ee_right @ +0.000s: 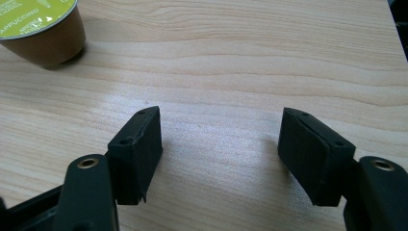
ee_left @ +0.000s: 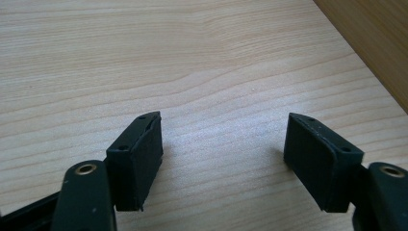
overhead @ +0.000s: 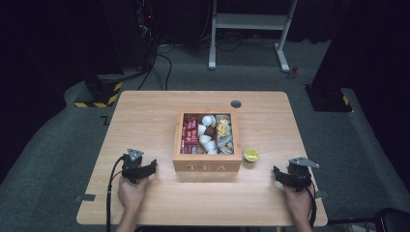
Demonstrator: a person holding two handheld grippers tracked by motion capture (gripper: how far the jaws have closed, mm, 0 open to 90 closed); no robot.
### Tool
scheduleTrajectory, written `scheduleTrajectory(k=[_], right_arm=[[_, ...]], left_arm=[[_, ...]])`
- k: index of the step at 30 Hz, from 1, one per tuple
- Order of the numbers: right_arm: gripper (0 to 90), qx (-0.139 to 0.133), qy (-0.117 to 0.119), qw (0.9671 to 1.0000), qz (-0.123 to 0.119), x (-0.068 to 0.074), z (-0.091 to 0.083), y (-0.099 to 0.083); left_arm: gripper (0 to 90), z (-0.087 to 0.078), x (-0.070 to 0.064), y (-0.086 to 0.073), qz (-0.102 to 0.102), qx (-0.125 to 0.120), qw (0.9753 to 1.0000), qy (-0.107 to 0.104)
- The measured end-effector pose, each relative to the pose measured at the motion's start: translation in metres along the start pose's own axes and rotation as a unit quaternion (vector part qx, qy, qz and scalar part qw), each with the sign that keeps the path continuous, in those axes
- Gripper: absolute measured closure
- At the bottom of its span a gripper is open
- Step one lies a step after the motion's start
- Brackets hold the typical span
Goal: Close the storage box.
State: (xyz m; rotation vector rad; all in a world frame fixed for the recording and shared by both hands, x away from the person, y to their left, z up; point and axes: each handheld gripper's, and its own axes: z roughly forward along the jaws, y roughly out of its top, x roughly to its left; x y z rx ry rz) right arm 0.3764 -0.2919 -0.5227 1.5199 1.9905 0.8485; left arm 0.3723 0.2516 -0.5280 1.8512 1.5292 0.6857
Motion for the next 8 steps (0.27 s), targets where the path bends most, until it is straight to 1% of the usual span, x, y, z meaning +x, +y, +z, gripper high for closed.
scheduleTrajectory(k=[1, 3, 8], right_arm=[[31.7, 0.0, 0.0, 1.0, 0.0, 0.0, 0.0, 0.0], [31.7, 0.0, 0.0, 1.0, -0.001, -0.0001, 0.0, 0.0], [31.2, 0.0, 0.001, 1.0, -0.001, 0.0, 0.0001, 0.0001]], left_arm=[[29.9, 0.0001, -0.0003, 0.0, -0.002, 0.0, 1.0, 0.0], [28.8, 0.0003, -0.0007, 0.0001, 0.003, 0.001, 1.0, 0.0], [28.0, 0.0005, -0.0003, 0.0004, 0.003, 0.002, 1.0, -0.002]])
